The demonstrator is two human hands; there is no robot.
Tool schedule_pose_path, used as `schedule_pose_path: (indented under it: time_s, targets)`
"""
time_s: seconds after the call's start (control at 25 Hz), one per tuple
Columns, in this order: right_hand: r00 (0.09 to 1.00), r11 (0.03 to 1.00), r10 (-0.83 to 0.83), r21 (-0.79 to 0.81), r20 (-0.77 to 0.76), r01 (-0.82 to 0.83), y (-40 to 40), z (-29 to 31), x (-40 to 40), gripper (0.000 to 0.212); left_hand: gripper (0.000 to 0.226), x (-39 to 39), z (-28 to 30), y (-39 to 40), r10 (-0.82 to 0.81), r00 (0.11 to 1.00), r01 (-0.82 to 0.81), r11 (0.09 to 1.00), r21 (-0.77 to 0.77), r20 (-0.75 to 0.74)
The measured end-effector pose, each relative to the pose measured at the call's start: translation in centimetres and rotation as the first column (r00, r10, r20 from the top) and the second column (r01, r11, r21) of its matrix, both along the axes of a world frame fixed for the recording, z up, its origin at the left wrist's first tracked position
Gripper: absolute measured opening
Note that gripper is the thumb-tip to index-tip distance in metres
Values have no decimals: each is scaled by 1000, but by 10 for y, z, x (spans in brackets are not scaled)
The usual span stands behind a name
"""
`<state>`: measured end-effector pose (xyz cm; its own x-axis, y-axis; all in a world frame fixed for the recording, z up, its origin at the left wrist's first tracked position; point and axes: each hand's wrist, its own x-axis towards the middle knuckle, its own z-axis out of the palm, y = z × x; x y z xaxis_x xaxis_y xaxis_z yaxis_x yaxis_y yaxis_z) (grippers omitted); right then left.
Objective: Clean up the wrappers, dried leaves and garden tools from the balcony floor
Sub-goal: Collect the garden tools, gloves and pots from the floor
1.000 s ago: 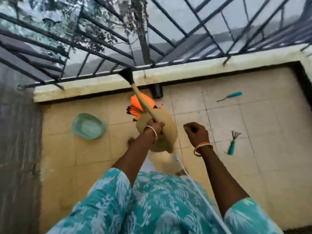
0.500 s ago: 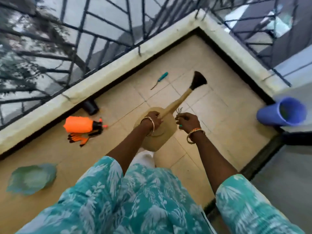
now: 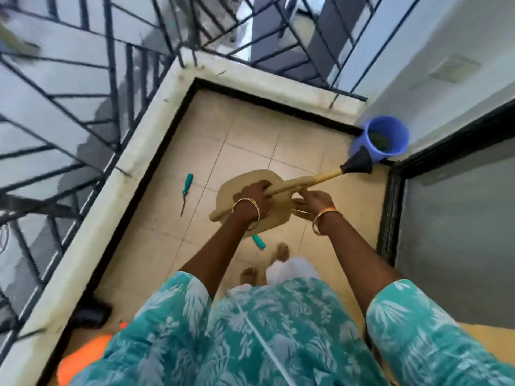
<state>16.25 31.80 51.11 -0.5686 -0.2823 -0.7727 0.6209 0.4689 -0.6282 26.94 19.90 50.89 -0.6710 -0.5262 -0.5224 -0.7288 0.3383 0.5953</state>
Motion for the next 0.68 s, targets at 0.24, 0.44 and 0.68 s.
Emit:
schedule_pose_path:
  time_s: [0.24,0.44,0.68]
  targets:
    - [855,880,-402,-119,328,460,-55,-19,-106,15,43,-125,-11,-46,-293,950,310,928,-206,111]
    - [791,863,-489,75,368,499,-111,-42,-201,25,41,-215,-22,-92,-310,920,362,908,-213,241]
    - [674,728,-667,88,316,679,-158,-64,-309,44,59,-305,-39,-134,284,934,-276,959,-68,218]
